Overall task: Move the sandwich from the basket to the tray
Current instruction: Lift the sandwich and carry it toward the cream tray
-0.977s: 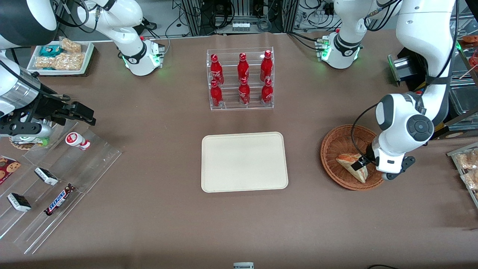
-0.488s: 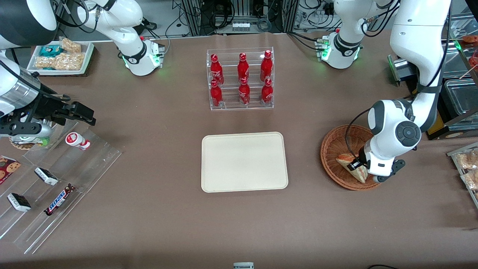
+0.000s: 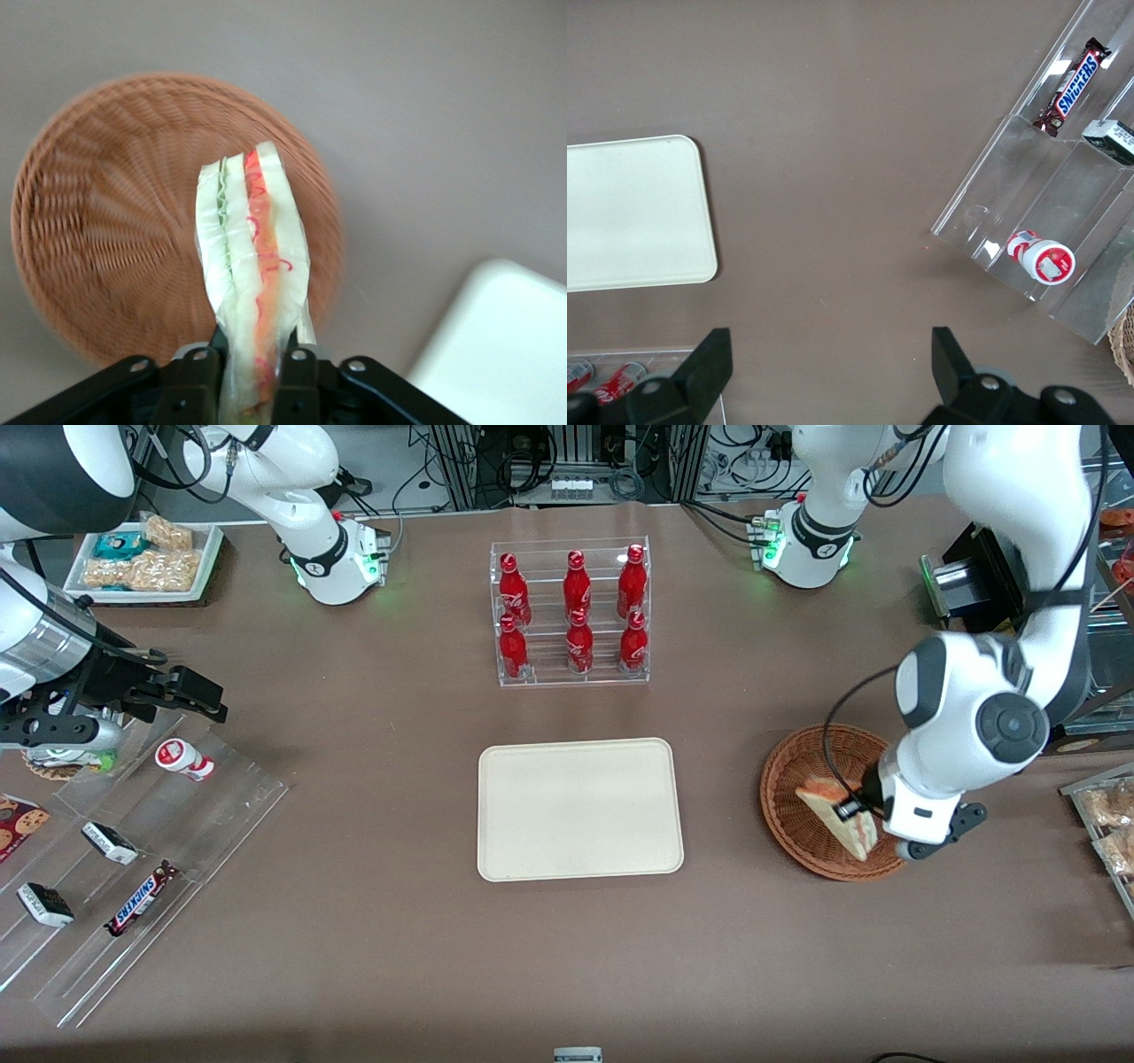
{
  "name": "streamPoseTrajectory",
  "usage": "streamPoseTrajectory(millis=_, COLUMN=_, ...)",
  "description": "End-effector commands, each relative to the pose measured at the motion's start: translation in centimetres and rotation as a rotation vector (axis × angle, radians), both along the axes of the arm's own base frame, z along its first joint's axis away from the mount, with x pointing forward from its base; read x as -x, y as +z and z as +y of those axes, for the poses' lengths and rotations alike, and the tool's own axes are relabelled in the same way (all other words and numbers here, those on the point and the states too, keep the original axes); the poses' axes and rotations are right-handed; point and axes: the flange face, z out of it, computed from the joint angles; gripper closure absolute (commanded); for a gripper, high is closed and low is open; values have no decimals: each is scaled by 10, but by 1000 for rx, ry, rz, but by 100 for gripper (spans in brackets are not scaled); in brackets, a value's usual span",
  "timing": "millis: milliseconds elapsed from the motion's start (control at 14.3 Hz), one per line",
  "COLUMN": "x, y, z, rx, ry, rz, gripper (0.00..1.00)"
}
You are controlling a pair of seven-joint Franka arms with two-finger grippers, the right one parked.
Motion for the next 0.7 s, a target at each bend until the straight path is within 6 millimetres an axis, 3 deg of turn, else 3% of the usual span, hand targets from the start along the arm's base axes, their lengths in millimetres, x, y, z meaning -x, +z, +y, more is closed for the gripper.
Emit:
streamPoseTrajectory(millis=0, x=23, y=22, z=-123, rx=-54, ry=-98, rz=4, gripper=98)
streamPoseTrajectory(millis=140, x=48, y=-2, z=-226, rx=-96, ry=-180, rz=-48, gripper=97)
streamPoseTrajectory(millis=349, x=72, y=-48, z=-313, rx=-60, ry=-239, rz=-113, gripper=97)
streamPoseTrajectory(millis=488, x=89, y=-90, z=-350, rx=-69, ry=-339, rz=-169, gripper=94)
streamPoseTrajectory(millis=628, x=92, y=-123, z=-361, rx=-71, ry=-382, rz=-196, gripper=94)
